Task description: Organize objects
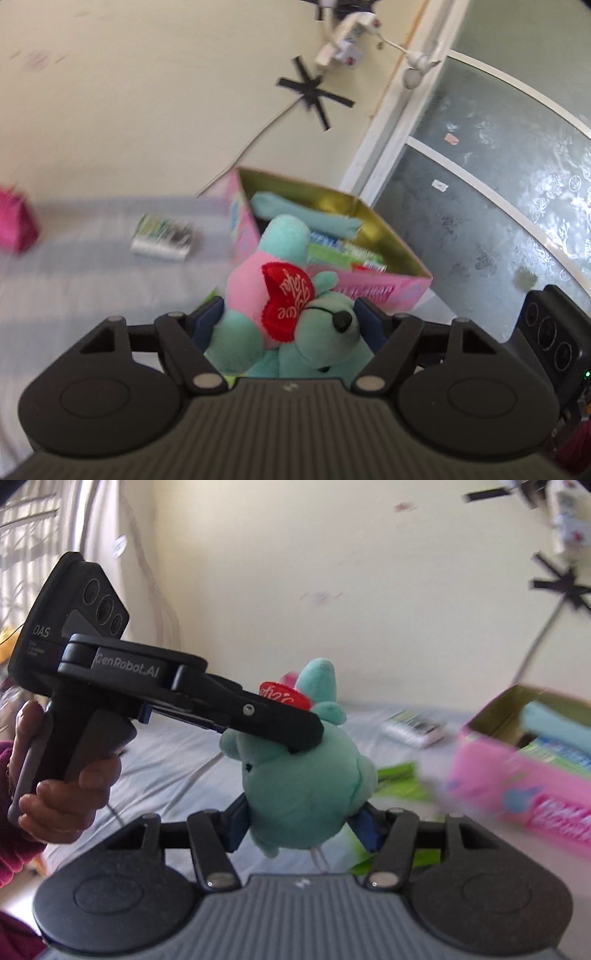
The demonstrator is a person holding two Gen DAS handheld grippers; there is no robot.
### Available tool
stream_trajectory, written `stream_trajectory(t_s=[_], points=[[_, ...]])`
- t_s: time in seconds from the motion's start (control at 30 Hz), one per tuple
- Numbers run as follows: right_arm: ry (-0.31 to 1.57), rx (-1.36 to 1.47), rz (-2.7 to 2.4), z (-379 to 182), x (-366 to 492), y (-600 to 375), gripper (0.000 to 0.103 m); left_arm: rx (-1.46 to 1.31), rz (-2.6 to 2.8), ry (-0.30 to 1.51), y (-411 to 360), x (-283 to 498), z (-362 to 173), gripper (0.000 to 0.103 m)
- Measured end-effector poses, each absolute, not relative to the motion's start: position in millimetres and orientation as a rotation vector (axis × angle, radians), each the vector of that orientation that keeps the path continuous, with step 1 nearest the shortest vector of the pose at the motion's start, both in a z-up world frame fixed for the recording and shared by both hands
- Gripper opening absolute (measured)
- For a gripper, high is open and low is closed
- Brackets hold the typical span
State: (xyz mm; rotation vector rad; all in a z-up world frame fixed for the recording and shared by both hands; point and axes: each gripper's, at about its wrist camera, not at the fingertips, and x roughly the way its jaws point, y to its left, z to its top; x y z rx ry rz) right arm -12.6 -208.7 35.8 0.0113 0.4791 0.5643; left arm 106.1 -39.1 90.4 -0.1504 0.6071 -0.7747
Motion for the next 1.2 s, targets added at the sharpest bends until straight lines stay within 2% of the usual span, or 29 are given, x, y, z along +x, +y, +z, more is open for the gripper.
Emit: stream_trajectory(t_s=[0.17, 0.4, 0.43, 0.53, 0.6, 0.67, 0.97, 1.2], points=[[0.497, 0.120, 0.405, 54.9, 39.2, -257.7, 0.056, -0.080, -0.822, 0.614, -107.3, 170.5, 103.3, 0.085], [0.654, 0.194, 0.311, 46.2, 132.0, -298.7, 0.057, -0.071, -0.751, 0.717, -166.2, 250.9, 79.9, 0.091], [0.678, 0.204, 0.304, 42.3, 142.2, -301.1, 0.057, -0.066, -0.727, 0.724, -170.4, 258.2, 76.5, 0.095], [0.712, 0.232, 0.267, 35.3, 168.5, -306.7, 0.064, -0.050, -0.667, 0.729, -178.9, 273.7, 71.9, 0.096], [0.695, 0.239, 0.210, 33.5, 177.2, -310.2, 0.081, -0.058, -0.639, 0.725, -175.8, 276.9, 73.1, 0.096], [0.666, 0.270, 0.190, 33.7, 176.1, -317.4, 0.087, -0.087, -0.640, 0.707, -166.8, 274.3, 77.4, 0.096], [0.478, 0.356, 0.174, 41.3, 103.3, -331.5, 0.087, -0.182, -0.598, 0.638, -92.0, 225.9, 97.9, 0.096], [0.394, 0.328, 0.251, 36.5, 22.4, -296.6, 0.086, -0.154, -0.472, 0.635, -14.8, 166.8, 62.5, 0.097]])
